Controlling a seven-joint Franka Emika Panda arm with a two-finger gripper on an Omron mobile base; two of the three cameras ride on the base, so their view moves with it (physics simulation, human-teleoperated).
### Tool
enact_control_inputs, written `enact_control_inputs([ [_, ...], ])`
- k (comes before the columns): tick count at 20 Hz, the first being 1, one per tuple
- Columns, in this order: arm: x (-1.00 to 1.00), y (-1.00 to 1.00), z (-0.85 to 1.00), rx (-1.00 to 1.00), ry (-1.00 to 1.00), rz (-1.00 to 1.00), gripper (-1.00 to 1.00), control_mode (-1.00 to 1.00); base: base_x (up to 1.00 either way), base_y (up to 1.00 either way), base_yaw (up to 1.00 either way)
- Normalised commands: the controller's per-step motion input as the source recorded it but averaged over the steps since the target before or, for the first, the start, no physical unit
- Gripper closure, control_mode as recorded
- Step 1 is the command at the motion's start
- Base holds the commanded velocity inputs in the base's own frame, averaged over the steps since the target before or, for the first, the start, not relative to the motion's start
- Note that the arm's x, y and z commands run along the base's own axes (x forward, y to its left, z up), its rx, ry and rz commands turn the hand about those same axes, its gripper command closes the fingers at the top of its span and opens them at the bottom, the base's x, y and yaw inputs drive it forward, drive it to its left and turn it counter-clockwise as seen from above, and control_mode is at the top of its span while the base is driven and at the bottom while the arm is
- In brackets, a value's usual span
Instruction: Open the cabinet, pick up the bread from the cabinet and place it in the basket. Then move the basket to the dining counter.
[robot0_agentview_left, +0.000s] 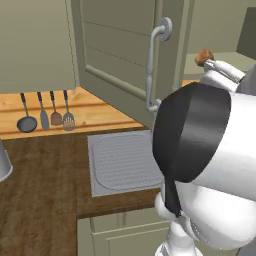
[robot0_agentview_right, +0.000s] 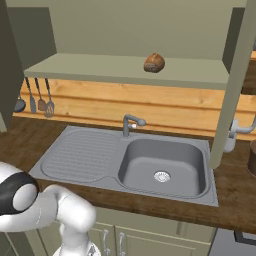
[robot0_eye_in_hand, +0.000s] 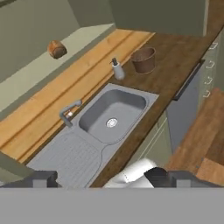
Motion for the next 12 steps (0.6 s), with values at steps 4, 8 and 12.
enact_control_inputs([
  [4,0.19,-0.67,-0.01,0.53,0.36,0.07,-1.0,-1.0,0.0,0.0,0.0],
  [8,0.16,-0.22,-0.12,0.45,0.34,0.1,-1.0,-1.0,0.0,0.0,0.0],
  [12,0.24,0.01,-0.18,0.38,0.56,0.21,-1.0,-1.0,0.0,0.0,0.0],
])
